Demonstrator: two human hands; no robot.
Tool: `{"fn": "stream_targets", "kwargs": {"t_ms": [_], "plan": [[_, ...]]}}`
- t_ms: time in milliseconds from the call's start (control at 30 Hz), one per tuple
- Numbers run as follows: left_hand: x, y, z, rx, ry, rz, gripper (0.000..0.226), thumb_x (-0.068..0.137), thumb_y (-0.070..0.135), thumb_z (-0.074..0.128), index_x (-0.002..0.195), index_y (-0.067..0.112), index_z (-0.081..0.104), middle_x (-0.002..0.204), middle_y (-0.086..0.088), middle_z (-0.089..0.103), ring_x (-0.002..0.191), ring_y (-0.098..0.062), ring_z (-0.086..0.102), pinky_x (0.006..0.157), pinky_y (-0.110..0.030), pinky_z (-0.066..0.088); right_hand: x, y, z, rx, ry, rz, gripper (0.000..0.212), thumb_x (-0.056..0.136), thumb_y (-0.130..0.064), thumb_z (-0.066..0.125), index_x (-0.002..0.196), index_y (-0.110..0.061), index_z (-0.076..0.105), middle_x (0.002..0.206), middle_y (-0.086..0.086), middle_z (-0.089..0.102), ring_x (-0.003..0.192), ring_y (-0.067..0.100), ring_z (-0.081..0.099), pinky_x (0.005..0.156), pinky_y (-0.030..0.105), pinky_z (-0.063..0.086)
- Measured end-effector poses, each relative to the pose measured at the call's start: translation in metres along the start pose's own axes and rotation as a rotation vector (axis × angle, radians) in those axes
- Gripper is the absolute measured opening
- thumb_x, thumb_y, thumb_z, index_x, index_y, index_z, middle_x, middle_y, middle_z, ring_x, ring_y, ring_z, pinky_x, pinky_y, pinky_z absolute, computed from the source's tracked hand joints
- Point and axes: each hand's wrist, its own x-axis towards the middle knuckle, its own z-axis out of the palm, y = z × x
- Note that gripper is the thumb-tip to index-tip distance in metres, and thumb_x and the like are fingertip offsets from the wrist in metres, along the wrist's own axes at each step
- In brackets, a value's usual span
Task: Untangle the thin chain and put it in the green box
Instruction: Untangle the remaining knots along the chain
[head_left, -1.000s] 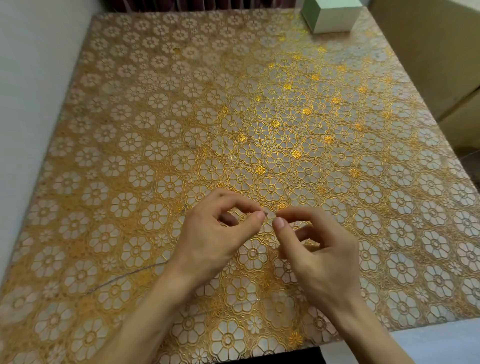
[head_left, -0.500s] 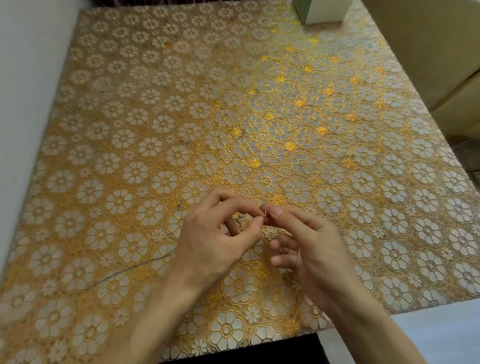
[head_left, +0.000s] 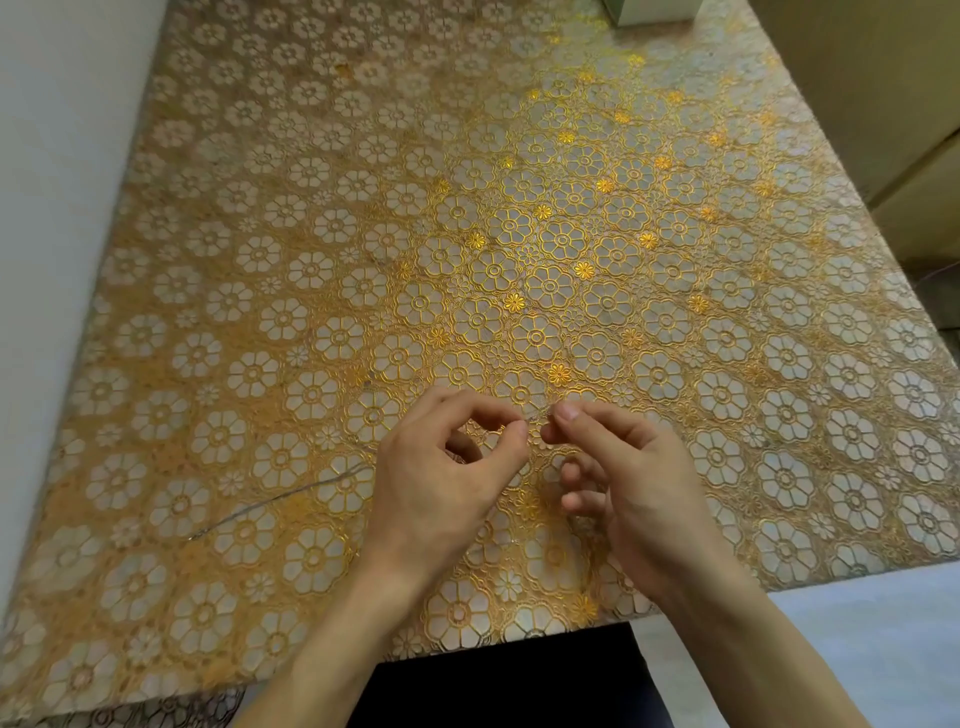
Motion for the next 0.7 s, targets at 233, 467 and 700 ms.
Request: {"fn": "stream_targets", "kwargs": {"t_ms": [233, 467, 700], "plan": [[-0.006, 0.001, -0.002, -0.081, -0.027, -0.104, 0.010, 0.085, 0.026, 0.076, 0.079, 0.034, 0.073, 0.087, 0.017, 0.070, 0.063, -0.003, 0.057, 0.060, -0.012, 0.042, -0.010, 0.010, 0.002, -0.082, 0.049, -0.186, 0.004, 0.092, -0.016, 0.069, 0.090, -0.013, 0.072, 0.087, 0.006, 0.071, 0.054, 0.014, 0.058, 0.045, 0.024, 0.052], [-0.003, -0.002, -0.009, -0.140, -0.071, -0.106, 0.003, 0.084, 0.035, 0.072, 0.083, 0.032, 0.071, 0.091, 0.015, 0.071, 0.072, -0.011, 0.063, 0.063, -0.022, 0.049, -0.012, 0.013, -0.002, -0.181, 0.086, -0.258, 0.006, 0.093, -0.012, 0.069, 0.087, -0.010, 0.071, 0.081, 0.006, 0.070, 0.053, 0.011, 0.059, 0.045, 0.028, 0.054], [0.006, 0.002, -0.013, -0.272, -0.175, -0.088, 0.010, 0.087, 0.027, 0.070, 0.089, 0.017, 0.071, 0.092, 0.001, 0.076, 0.085, -0.018, 0.069, 0.079, -0.033, 0.056, -0.002, 0.017, -0.011, -0.549, 0.034, -0.406, 0.026, 0.089, -0.024, 0.076, 0.111, -0.033, 0.068, 0.104, -0.014, 0.071, 0.062, 0.017, 0.070, 0.059, 0.040, 0.059]]}}
